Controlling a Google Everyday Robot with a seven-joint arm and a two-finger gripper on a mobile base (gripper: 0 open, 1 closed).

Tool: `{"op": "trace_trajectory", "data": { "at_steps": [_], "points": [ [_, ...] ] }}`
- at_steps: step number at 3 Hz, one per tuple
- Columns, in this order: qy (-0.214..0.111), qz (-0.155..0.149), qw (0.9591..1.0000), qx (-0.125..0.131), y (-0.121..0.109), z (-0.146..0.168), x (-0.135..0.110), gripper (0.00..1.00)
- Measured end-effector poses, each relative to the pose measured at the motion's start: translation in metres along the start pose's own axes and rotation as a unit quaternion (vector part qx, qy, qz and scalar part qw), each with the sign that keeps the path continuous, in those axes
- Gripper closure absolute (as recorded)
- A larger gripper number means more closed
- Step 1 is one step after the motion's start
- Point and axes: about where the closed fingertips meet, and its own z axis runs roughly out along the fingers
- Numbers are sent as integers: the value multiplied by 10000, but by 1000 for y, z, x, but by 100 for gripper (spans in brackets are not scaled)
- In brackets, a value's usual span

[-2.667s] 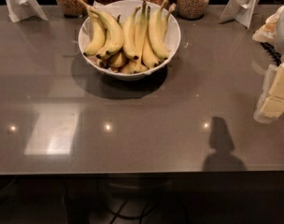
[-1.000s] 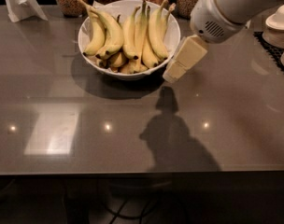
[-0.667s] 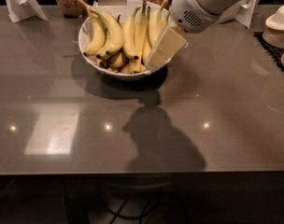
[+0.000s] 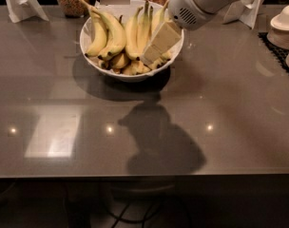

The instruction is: Pick banana from white bowl

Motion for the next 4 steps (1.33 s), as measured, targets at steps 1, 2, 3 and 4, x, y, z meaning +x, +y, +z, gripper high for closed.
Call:
{"op": "trace_trajectory", "data": {
  "at_steps": [1,2,3,4],
  "points": [
    [-239,495,9976,422,-28,26,-13,18],
    [-377,1016,9914,740,-49,45,-17,36],
    [-366,1459,9845,899,-57,62,-10,37],
    [-287,1849,9772,1002,-63,77,1,37]
  ]
}}
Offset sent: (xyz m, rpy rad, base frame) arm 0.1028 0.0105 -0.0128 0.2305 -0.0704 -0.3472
